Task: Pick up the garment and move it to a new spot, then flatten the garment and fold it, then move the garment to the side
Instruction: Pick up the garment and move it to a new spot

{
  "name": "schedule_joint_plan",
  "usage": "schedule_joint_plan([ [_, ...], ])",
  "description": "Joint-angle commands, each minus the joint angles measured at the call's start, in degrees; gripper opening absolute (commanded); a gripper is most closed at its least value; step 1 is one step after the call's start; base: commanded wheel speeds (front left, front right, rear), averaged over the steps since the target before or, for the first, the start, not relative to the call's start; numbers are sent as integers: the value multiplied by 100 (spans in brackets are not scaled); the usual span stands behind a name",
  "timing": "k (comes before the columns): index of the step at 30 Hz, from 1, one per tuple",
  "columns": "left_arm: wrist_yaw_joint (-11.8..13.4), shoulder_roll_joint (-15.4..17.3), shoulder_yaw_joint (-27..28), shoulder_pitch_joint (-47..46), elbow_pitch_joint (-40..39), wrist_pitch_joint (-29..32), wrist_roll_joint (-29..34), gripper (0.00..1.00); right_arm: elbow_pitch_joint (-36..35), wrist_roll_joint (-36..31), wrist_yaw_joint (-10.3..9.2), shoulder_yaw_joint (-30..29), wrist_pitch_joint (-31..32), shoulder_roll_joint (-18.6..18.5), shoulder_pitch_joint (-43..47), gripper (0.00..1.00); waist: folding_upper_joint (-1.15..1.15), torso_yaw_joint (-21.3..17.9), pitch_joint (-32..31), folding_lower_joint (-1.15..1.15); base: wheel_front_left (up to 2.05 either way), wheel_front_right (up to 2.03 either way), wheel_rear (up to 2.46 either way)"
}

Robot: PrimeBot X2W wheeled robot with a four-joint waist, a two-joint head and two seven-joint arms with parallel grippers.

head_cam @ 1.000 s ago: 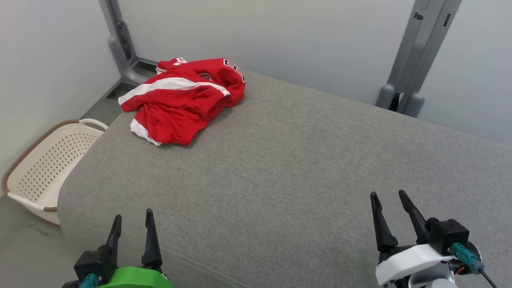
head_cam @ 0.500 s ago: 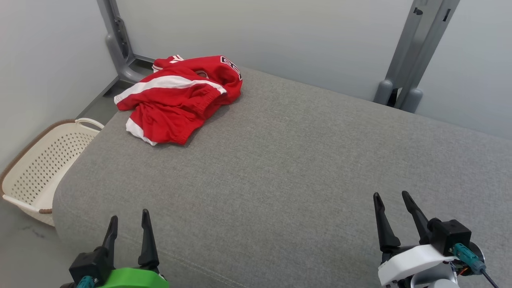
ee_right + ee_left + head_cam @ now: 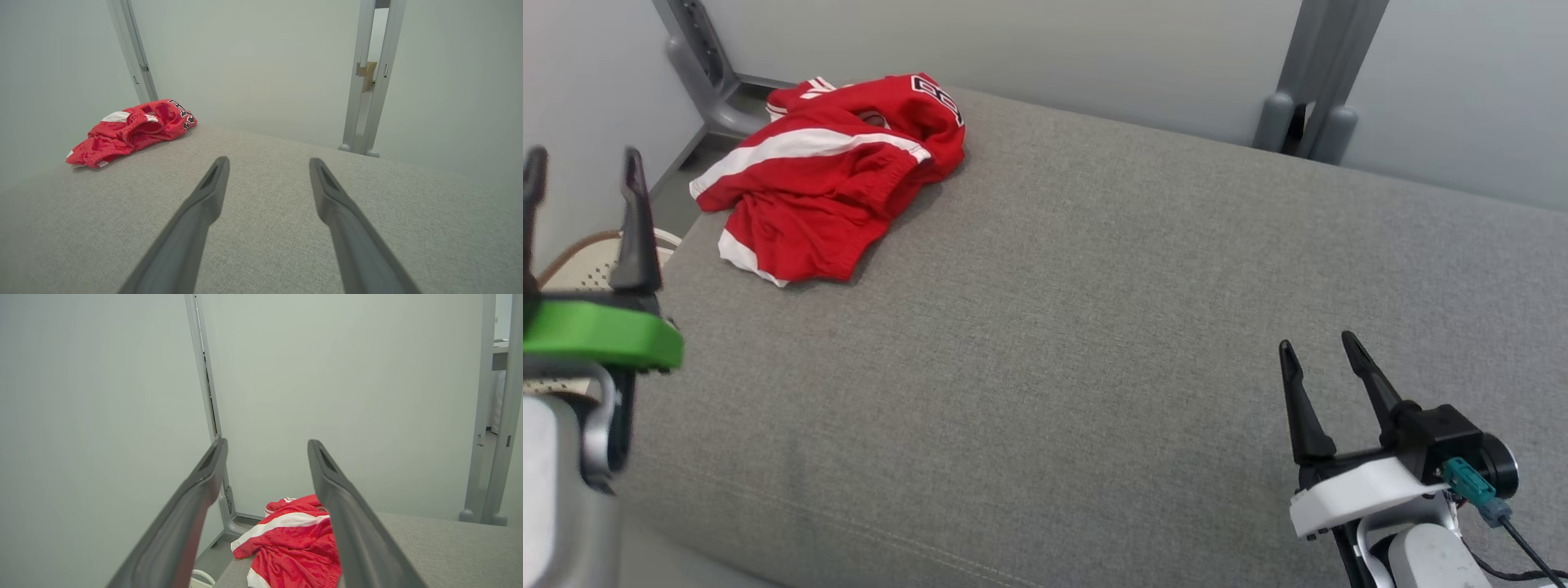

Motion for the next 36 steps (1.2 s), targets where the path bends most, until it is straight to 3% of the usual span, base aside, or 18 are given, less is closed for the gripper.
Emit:
schedule_joint_plan([
  [1, -67, 194, 7, -471, 139, 168, 64, 100, -58, -105, 0, -8, -18, -29, -157, 100, 0, -323, 506, 0, 0, 0, 0],
  [5, -240, 631, -18, -1644, 799, 664, 55, 100, -263, -345, 0, 28, -18, -26, -482, 100, 0, -614, 1034, 0, 0, 0, 0],
  [9, -392, 816, -283, -2564, 1666, 1047, 84, 100, -396, -454, 0, 35, -14, -27, -750, 100, 0, -825, 1537, 0, 0, 0, 0],
  [18, -541, 517, -1012, -3340, 3372, 1068, -179, 100, -787, -683, 0, -77, 125, -25, -995, 100, 0, -1065, 2348, 0, 0, 0, 0],
  [24, -549, 353, -1602, -3465, 4102, 1164, -541, 100, -984, -856, 0, -196, 171, -26, -967, 100, 0, -1142, 2670, 0, 0, 0, 0],
  [30, -535, 570, -1868, -3701, 4549, 939, -806, 100, -1060, -876, 0, -225, 178, -25, -989, 100, 0, -1213, 2847, 0, 0, 0, 0],
  [35, -180, 634, -1753, -3960, 4979, 481, -762, 100, -1078, -862, 0, -251, 162, -25, -1027, 100, 0, -1242, 2908, 0, 0, 0, 0],
  [36, -147, 633, -1736, -3996, 5052, 443, -782, 78, -1063, -835, 0, -248, 156, -24, -1028, 100, 0, -1243, 2906, 0, 0, 0, 0],
])
